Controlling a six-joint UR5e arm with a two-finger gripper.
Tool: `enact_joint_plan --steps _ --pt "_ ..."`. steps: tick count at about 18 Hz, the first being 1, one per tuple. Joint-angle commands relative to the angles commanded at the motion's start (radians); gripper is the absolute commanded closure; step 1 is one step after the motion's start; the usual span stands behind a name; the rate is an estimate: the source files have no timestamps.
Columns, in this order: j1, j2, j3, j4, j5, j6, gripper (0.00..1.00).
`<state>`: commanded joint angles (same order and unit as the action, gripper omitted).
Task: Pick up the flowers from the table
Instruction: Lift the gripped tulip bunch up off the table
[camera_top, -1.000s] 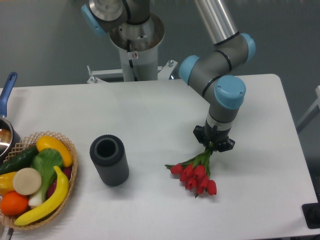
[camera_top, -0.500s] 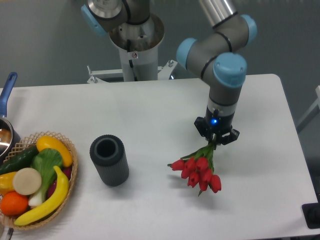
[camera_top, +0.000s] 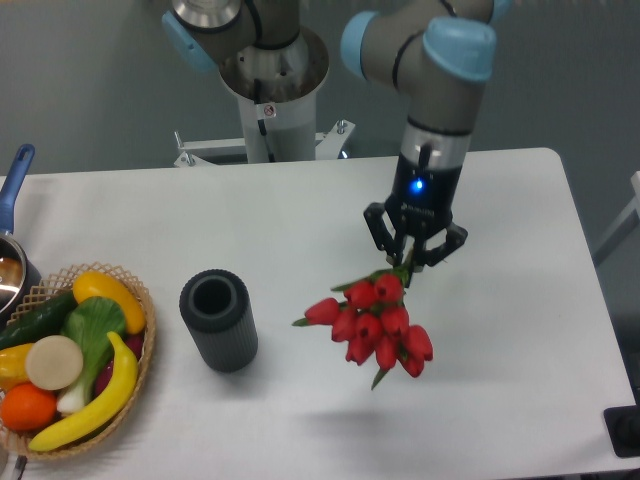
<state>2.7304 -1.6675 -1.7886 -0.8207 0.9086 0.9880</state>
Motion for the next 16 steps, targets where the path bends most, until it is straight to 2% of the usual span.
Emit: enact_joint_plan --steps 3,6,16 --pt "0.031 0.002 0.0 0.002 -0.111 -0.011 0.76" --pt "0.06 -0.001 0.005 0.002 -0.172 -0.011 0.76" --pt "0.077 -0.009 0.02 0.002 -0.208 -0.011 0.76"
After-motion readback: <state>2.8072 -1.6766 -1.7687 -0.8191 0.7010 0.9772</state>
